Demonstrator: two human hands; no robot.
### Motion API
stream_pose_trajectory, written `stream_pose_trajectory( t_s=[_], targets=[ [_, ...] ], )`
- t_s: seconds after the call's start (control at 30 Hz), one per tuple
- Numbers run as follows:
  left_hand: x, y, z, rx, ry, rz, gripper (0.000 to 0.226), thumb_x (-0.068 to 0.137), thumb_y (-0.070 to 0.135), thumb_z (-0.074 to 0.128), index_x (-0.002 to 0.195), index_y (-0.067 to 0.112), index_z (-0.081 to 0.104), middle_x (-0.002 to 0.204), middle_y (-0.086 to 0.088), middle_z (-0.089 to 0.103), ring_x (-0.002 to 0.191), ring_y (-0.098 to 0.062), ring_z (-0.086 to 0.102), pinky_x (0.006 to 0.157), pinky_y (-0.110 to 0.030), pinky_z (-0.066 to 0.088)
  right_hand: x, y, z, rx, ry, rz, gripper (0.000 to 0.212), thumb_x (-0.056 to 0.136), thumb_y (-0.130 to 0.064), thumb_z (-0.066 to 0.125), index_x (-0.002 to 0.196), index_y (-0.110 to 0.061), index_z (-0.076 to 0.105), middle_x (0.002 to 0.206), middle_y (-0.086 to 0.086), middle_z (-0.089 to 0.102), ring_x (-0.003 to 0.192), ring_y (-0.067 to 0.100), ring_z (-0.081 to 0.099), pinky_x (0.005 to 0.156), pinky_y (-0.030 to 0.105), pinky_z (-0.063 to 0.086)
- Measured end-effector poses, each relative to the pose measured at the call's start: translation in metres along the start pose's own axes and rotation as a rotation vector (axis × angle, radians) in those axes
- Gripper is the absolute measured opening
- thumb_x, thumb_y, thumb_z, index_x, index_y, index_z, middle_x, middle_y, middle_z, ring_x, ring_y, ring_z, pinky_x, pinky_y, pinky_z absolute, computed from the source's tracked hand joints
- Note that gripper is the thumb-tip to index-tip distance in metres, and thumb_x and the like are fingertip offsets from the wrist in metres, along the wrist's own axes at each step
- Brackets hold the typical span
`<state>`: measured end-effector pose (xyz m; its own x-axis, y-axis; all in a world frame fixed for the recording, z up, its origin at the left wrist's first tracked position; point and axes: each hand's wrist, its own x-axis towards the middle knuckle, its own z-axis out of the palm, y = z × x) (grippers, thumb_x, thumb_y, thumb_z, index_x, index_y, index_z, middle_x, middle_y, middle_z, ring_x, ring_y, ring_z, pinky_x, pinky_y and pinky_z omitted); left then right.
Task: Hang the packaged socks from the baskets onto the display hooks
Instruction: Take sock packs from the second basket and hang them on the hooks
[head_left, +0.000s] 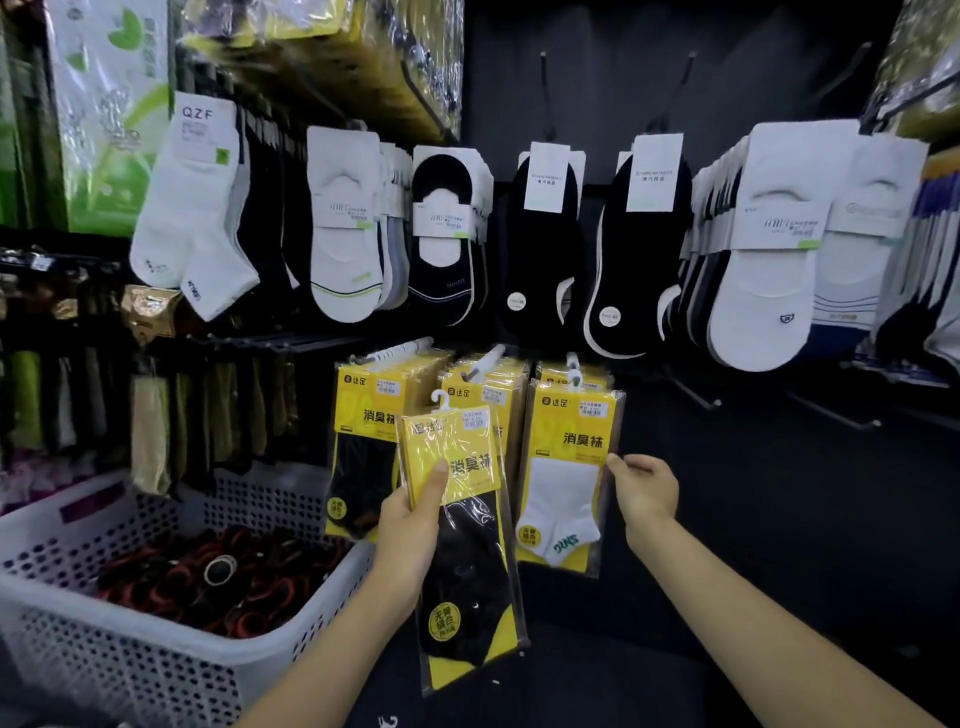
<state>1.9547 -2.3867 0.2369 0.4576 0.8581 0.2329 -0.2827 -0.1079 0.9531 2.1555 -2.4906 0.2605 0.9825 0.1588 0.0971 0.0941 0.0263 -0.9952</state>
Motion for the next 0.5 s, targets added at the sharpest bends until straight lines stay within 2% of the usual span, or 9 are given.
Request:
stream_pose_trajectory(
  t_s=[0.07,0.13,0.23,0.3,0.4,0.5],
  targets=[
    [-0.002,-0.003,0.006,-0.002,-0.032,0.005,0.019,0.09,0.046,0.055,0.082,0.03,0.063,0.074,0.011,0.064,0.067,-0.002,0.058,0.055,-0.01,0.043,-0.011,0.008,-0.005,0.009,-0.055,0.009,0.026,0.09,-0.02,0.064,0.111,-0.006,0.06,0.109,0.01,0.064,0.087,0.019,0.058,0.072,0.03,0.048],
    [-0.007,-0.007,0.016,-0.022,-0.078,0.007,0.016,0.09,0.04,0.057,0.095,0.028,0.066,0.085,0.013,0.074,0.08,-0.001,0.068,0.06,-0.009,0.047,-0.029,0.01,-0.01,0.042,-0.203,0.017,0.023,0.094,-0.025,0.059,0.108,-0.007,0.061,0.103,0.01,0.065,0.09,0.021,0.062,0.078,0.033,0.052],
    [-0.016,-0.016,0.033,0.007,-0.15,0.031,0.018,0.089,0.033,0.06,0.104,0.025,0.067,0.091,0.015,0.074,0.085,0.0,0.069,0.065,-0.009,0.049,-0.061,0.01,-0.019,0.069,-0.468,0.055,0.025,0.097,-0.034,0.051,0.105,-0.015,0.065,0.098,0.005,0.07,0.09,0.017,0.066,0.083,0.03,0.053],
    [-0.021,-0.018,0.044,0.014,-0.193,0.05,0.02,0.086,0.034,0.063,0.104,0.026,0.067,0.093,0.013,0.074,0.086,-0.001,0.069,0.065,-0.008,0.049,-0.077,0.012,-0.026,0.116,-0.598,0.055,0.023,0.095,-0.034,0.054,0.105,-0.02,0.068,0.1,0.001,0.074,0.093,0.016,0.07,0.087,0.031,0.053],
    [-0.025,-0.017,0.057,0.008,-0.235,0.059,0.033,0.077,0.043,0.065,0.105,0.026,0.066,0.096,0.011,0.074,0.088,-0.002,0.069,0.066,-0.009,0.05,-0.084,0.012,-0.036,0.174,-0.564,0.022,0.02,0.091,-0.027,0.061,0.108,-0.019,0.068,0.101,0.0,0.075,0.095,0.015,0.071,0.087,0.032,0.054],
    [-0.023,-0.016,0.064,-0.032,-0.242,0.047,0.04,0.075,0.043,0.065,0.109,0.021,0.064,0.099,0.006,0.074,0.091,-0.005,0.069,0.074,-0.016,0.054,-0.075,0.005,-0.044,0.216,-0.461,-0.006,0.015,0.091,-0.023,0.061,0.103,-0.017,0.067,0.096,0.0,0.076,0.088,0.012,0.072,0.071,0.022,0.054]
  ],
)
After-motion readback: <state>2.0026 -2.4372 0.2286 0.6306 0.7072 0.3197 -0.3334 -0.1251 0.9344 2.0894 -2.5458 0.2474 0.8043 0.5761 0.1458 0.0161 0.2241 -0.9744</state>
